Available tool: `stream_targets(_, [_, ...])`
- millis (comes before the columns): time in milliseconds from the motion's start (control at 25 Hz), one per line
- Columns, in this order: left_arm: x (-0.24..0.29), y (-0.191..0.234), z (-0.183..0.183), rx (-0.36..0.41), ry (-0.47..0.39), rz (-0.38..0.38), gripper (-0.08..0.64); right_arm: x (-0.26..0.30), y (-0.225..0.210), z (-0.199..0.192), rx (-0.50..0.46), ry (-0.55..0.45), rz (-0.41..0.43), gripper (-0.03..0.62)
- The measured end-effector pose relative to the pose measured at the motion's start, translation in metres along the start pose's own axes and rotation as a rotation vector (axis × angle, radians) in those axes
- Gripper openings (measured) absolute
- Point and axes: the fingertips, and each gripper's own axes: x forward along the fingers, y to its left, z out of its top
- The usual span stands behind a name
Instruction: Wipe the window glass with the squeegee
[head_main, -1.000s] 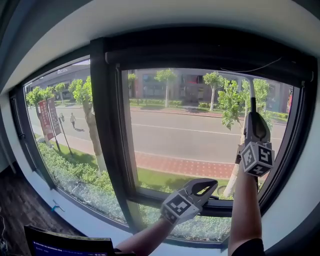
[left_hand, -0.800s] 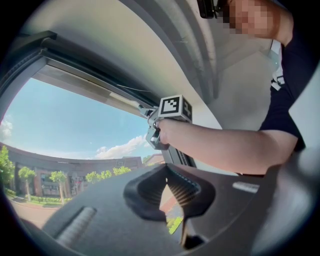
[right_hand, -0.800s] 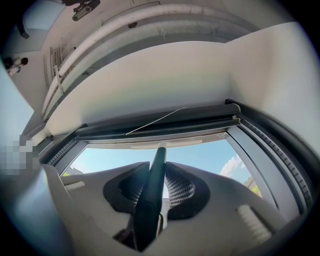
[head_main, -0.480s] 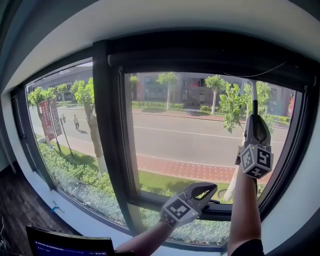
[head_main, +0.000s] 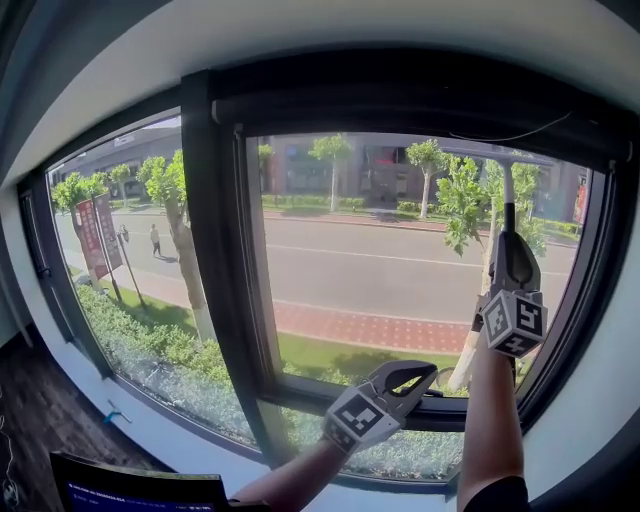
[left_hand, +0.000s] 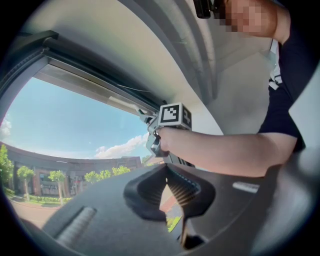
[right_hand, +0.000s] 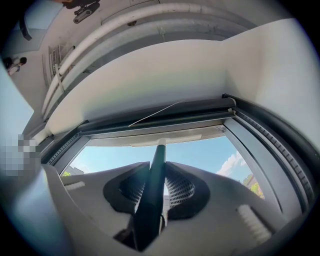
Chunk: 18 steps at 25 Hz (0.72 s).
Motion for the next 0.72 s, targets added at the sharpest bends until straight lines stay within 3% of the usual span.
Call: stream_targets(720, [-0.024,-0.005,-0.017,-0.045,0.037,-0.006,0.002,-0.037,0.011,-0.028,-0.006,0.064,0.001,0.098])
